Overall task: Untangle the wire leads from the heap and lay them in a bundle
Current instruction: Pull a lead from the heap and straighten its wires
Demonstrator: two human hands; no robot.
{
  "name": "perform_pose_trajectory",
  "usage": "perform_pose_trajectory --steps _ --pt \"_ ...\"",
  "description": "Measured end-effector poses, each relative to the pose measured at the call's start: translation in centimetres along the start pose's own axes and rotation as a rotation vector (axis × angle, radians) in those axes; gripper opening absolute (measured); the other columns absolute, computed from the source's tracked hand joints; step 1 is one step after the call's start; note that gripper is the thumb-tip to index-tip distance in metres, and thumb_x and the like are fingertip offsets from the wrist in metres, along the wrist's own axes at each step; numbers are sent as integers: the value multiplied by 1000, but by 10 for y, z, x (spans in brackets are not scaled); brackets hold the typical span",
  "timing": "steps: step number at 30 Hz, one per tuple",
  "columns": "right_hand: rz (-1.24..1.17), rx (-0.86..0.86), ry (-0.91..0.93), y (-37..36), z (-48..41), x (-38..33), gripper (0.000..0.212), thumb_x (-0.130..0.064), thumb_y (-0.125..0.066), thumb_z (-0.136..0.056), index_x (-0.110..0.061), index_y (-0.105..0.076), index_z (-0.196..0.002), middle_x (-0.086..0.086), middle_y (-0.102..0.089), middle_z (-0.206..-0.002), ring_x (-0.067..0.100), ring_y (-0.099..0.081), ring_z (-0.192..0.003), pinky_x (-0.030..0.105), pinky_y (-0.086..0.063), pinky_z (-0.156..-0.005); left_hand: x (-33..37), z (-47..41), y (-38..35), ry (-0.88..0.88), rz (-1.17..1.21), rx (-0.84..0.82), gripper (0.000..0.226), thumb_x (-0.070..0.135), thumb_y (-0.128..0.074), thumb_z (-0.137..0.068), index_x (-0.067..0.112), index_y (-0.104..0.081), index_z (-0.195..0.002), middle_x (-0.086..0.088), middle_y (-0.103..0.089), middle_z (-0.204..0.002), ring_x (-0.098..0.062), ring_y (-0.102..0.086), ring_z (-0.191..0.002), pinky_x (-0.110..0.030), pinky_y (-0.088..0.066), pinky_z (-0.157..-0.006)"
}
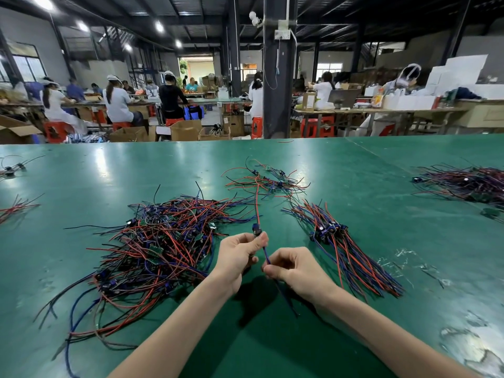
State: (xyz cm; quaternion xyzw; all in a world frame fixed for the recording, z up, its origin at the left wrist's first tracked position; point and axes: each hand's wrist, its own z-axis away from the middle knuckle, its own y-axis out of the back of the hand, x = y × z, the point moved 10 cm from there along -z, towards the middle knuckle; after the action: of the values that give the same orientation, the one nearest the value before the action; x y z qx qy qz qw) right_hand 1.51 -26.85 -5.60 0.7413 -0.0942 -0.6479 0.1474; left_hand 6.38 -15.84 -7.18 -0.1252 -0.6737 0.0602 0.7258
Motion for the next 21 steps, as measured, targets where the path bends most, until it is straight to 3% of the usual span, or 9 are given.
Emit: perform_pose_trajectory --steps 7,13,18,21 --pt "10 23 24 -1 3 -2 13 -3 -71 -81 -13 -67 -73 7 -64 -68 13 -51 -65 28 -42 -66 -2 -1 0 -18 -10 1 18 12 -72 -80 9 -62 -65 1 -61 -63 -5 -49 -53 -19 -40 -51" --pt "47 -26 41 -11 7 -7 23 -7 -72 -80 -23 -66 -65 -3 -65 -64 6 -50 -57 20 -41 -60 3 -6 15 -39 18 93 14 12 -72 -80 9 -63 -70 -3 -62 -73 -6 -52 -59 -20 -42 -55" --pt "61 -118 36 -19 13 -10 21 -9 -73 -80 -23 -66 -66 -4 -63 -62 9 -52 -56 25 -44 -58 2 -8 21 -33 20 147 13 12 -71 -81 9 -63 -72 -1 -60 -71 -7 -50 -60 -19 -42 -54" --pt "115 -190 68 -32 19 -15 19 -11 -74 -78 -24 -66 -67 -4 -63 -63 9 -53 -58 30 -47 -62 6 -11 30 -34 48 203 14 10 -71 -82 7 -62 -72 -1 -58 -67 -7 -45 -53 -15 -41 -46"
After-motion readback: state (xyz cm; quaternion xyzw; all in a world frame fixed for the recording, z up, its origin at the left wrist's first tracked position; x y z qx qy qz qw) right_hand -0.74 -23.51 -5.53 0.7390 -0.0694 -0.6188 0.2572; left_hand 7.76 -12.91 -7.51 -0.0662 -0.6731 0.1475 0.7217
